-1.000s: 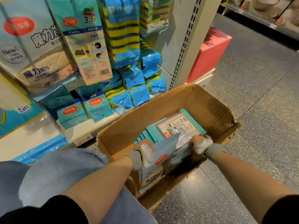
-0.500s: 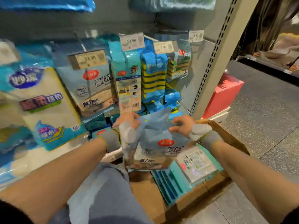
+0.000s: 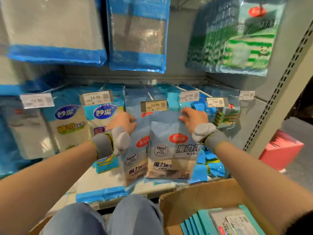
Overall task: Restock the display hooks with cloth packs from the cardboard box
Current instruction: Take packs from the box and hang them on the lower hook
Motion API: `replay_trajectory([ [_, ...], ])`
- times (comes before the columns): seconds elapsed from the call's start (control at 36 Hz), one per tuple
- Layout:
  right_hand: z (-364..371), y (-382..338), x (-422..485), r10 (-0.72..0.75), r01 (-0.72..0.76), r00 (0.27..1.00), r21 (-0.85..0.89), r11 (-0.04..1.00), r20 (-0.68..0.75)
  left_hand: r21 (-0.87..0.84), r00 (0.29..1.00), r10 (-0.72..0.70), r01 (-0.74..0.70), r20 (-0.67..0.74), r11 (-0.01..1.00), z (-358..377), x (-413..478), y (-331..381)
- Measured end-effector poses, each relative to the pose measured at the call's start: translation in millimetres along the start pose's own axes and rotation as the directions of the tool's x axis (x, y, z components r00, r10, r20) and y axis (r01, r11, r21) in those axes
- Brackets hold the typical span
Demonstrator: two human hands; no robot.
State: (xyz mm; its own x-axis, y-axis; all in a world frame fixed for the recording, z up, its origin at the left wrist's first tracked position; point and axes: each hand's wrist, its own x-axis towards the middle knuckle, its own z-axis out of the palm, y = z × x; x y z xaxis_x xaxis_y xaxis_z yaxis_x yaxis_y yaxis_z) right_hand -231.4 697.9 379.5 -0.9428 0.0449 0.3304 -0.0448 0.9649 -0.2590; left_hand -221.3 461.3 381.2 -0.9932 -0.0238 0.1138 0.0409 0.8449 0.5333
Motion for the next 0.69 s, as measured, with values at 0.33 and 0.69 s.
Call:
replay_trajectory([
  [0.33, 62, -43, 26, 0.100, -0.109, 0.963, 0.023, 0.994, 0.250, 0.112, 0.970, -0.229, 0.219, 0.086, 0.969, 10, 16, -57],
  [0.69, 114, -76, 49, 0.444, -0.276, 0.866, 0.520, 0.809, -0.231, 0.185, 0.942, -0.274, 0.239, 0.196, 0.953, 9, 37, -98],
])
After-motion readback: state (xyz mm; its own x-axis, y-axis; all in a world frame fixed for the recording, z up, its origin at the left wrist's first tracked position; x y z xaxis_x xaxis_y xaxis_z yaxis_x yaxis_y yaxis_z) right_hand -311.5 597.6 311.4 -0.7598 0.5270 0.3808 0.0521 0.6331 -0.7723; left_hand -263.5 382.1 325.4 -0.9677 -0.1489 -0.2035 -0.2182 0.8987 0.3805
